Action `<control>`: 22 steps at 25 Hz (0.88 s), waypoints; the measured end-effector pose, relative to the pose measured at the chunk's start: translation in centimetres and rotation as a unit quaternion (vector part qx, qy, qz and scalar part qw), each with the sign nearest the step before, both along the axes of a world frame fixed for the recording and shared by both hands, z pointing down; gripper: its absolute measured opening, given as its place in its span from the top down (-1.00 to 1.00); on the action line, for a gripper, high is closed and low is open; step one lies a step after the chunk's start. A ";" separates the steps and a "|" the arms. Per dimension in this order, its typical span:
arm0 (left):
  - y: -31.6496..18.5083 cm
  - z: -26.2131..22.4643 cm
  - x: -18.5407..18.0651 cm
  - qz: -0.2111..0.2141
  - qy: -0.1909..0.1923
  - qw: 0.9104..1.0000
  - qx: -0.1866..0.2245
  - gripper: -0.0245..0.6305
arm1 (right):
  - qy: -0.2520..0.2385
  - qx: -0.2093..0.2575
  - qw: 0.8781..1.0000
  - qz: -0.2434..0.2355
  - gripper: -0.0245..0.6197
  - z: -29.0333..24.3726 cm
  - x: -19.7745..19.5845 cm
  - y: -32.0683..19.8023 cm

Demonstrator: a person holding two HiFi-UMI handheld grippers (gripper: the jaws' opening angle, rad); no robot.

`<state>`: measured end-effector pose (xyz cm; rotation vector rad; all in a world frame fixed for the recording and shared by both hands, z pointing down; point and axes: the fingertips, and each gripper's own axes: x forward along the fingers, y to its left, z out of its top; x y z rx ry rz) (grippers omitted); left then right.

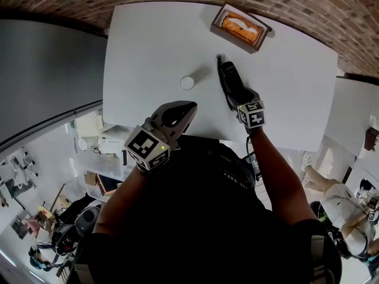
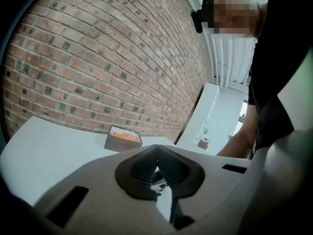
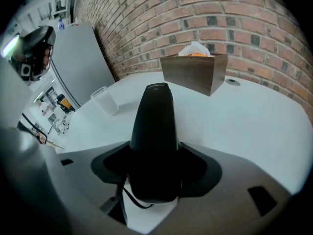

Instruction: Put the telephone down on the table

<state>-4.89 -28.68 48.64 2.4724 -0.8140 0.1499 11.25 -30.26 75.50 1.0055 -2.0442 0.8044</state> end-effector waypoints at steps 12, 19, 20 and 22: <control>0.2 -0.5 0.3 -0.006 0.000 1.000 0.007 0.91 | -0.013 0.005 1.000 -0.002 0.06 -0.6 0.0 0.1; 1.1 -1.2 1.4 -0.006 0.010 1.000 0.011 0.91 | -0.021 0.025 0.999 -0.002 0.06 -2.4 0.7 0.6; 1.2 -1.3 1.5 -0.006 0.009 1.000 0.012 0.91 | -0.022 0.029 0.999 -0.004 0.06 -2.7 0.7 0.8; 1.6 -1.5 2.0 -0.006 0.008 1.000 0.014 0.91 | -0.022 0.036 0.999 -0.008 0.06 -3.3 1.0 1.1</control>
